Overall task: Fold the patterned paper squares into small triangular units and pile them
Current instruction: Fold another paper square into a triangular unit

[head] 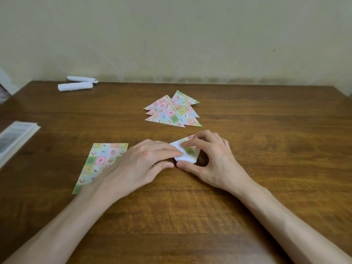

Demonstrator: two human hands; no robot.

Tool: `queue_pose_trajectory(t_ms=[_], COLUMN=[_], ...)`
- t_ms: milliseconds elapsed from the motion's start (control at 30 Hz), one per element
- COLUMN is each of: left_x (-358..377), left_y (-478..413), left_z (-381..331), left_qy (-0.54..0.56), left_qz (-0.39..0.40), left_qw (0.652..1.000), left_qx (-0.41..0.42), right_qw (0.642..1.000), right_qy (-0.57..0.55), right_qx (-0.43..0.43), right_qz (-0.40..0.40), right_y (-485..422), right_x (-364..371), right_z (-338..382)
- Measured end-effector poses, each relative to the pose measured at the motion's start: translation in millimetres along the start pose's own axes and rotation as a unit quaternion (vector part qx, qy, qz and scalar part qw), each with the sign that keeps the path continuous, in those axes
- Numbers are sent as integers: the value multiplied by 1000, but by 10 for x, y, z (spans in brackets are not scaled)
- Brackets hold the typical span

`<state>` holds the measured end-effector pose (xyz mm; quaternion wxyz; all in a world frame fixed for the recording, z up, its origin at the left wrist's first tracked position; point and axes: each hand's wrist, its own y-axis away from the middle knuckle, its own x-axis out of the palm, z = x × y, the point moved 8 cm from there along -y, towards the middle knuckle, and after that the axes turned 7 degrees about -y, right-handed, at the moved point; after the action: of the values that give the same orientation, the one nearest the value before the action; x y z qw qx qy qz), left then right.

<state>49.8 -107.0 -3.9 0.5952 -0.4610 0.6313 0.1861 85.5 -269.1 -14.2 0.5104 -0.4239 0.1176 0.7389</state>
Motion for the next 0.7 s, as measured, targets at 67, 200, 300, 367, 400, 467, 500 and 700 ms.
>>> queue_pose_trajectory(t_ms=[67, 200, 300, 367, 400, 467, 500, 700], left_x=[-18, -84, -89, -66, -56, -36, -29, -7], left_y=[-9, -33, -44, -34, -30, -25, -25, -33], left_z=[-14, -78, -133, -151, -152, -153, -158, -198], left_qy=[-13, -46, -58, -49, -42, -27, -19, 13], left_qz=[-20, -74, -81, -67, -60, -49, -45, -52], left_qw=[1000, 996, 994, 996, 996, 998, 998, 998], left_qx=[3, 17, 34, 42, 43, 40, 37, 14], right_qw=[1000, 1000, 998, 996, 994, 992, 992, 986], right_qy=[-20, -21, -27, -50, -61, -78, -81, -84], right_qx=[1, -9, -19, -24, -24, -28, -33, -64], right_qz=[-10, 16, 53, 72, 82, 93, 95, 131], right_y=[-2, 3, 12, 10, 9, 7, 7, 36], right_x=[-21, -3, -19, -62, -78, -110, -120, -82], right_z=[-1, 46, 44, 22, 4, -23, -30, 32])
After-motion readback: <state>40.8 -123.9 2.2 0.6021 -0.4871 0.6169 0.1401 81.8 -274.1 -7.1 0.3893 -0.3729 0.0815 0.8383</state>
